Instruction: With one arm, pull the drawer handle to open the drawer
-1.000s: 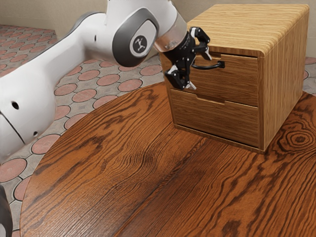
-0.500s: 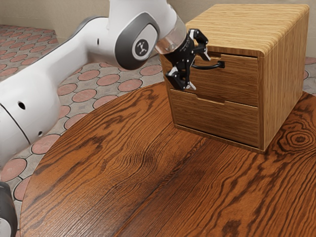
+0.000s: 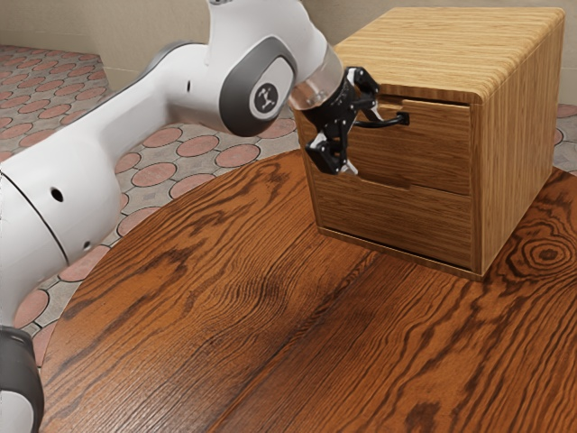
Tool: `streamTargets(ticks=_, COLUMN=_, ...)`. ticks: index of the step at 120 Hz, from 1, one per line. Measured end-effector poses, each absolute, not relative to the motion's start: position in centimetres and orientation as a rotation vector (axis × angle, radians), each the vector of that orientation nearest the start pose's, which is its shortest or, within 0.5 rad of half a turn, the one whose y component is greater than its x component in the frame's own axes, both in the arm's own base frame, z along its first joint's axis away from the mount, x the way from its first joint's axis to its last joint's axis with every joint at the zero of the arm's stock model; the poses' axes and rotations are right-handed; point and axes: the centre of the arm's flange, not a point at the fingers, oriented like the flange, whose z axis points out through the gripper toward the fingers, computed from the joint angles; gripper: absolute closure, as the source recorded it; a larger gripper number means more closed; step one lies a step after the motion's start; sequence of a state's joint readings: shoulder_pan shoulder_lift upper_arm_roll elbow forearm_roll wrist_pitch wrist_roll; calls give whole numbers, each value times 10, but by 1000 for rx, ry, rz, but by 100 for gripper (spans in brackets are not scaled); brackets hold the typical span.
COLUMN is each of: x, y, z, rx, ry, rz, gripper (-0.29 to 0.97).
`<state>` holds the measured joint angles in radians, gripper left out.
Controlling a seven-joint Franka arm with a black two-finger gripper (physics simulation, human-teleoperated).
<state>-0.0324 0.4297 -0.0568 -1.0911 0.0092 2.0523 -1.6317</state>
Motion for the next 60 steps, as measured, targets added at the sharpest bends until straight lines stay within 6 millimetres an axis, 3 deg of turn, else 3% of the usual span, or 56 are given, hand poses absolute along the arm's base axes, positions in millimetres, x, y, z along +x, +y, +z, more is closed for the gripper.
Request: streamTargets(ticks=60, x=706, y=-51, z=649, rx=-2482, ry=-2449, rz=-587, gripper=38)
